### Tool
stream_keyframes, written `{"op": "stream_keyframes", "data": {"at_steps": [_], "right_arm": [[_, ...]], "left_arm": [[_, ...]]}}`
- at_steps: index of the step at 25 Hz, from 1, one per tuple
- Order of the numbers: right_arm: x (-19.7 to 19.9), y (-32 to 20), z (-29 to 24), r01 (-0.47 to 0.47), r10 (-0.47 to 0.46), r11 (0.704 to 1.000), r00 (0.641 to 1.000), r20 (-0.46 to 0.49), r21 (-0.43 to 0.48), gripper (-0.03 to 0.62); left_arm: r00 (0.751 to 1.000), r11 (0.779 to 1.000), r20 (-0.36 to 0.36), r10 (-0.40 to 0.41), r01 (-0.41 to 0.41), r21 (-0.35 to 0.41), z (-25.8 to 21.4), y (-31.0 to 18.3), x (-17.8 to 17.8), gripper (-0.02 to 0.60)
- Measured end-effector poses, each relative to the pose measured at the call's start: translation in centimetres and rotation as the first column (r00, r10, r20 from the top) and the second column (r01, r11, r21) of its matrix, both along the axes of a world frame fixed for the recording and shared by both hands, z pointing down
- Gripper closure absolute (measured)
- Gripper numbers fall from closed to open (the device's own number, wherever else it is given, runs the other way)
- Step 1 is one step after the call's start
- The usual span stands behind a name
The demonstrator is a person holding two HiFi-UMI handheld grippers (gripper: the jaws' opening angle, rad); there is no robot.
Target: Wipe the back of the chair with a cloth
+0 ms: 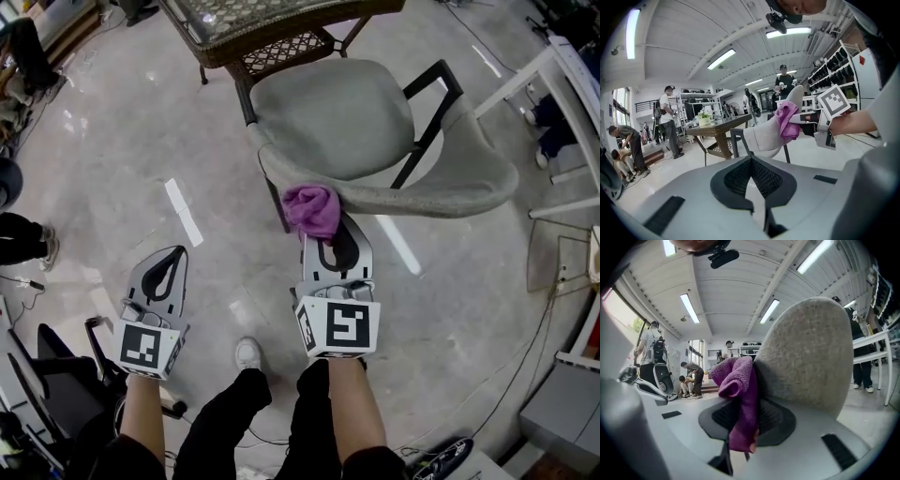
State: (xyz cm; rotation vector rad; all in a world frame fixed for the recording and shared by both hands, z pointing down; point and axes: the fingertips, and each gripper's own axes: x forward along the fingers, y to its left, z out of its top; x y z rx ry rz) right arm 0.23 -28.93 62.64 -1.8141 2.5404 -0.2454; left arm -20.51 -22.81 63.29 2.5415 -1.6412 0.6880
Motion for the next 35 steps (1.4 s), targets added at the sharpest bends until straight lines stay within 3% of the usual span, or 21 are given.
{"op": "stream_keyframes", "data": {"at_steps": [11,15,18,22,24,28,35], "right_arm": [[12.1,2.3,-0.3,-0.175,0.176,0.984,0.984,-0.029,0.011,0.491],[17.4,2.8,-0.1,-0.297,0.297,0.955,0.955,-0.001,-0.009,0.493],[18.6,3.3,-0.2,-0.302,0.302,0.953,0.953,-0.020,0.010,0.494],[15.4,4.4,0.6,-0.236,0.237,0.971,0.970,-0.044,0.030,0.496],[12.4,4.8,1.6,-0.193,0.194,0.981,0.980,-0.050,0.025,0.496],[5.0,4.0,3.8,-0.075,0.076,0.997,0.996,-0.039,0.014,0.496],[-5.1,0.2,6.8,0.051,-0.050,0.999,0.999,-0.022,0.018,0.496]], "left_arm": [[0.990,0.990,0.022,0.137,-0.137,-0.016,0.3,-0.1,8.7,0.572],[0.988,0.987,0.027,0.150,-0.148,-0.064,1.1,0.7,9.5,0.572],[0.988,0.987,0.023,0.151,-0.150,-0.051,0.9,0.7,9.7,0.572],[0.992,0.992,0.022,0.124,-0.123,-0.034,1.2,0.6,8.5,0.572],[0.994,0.994,0.016,0.107,-0.107,0.004,1.1,0.2,7.6,0.572],[0.997,0.996,0.024,0.073,-0.072,-0.047,3.7,1.0,4.9,0.572],[0.998,1.000,0.061,-0.016,0.017,-0.022,6.6,1.6,-1.4,0.572]]}}
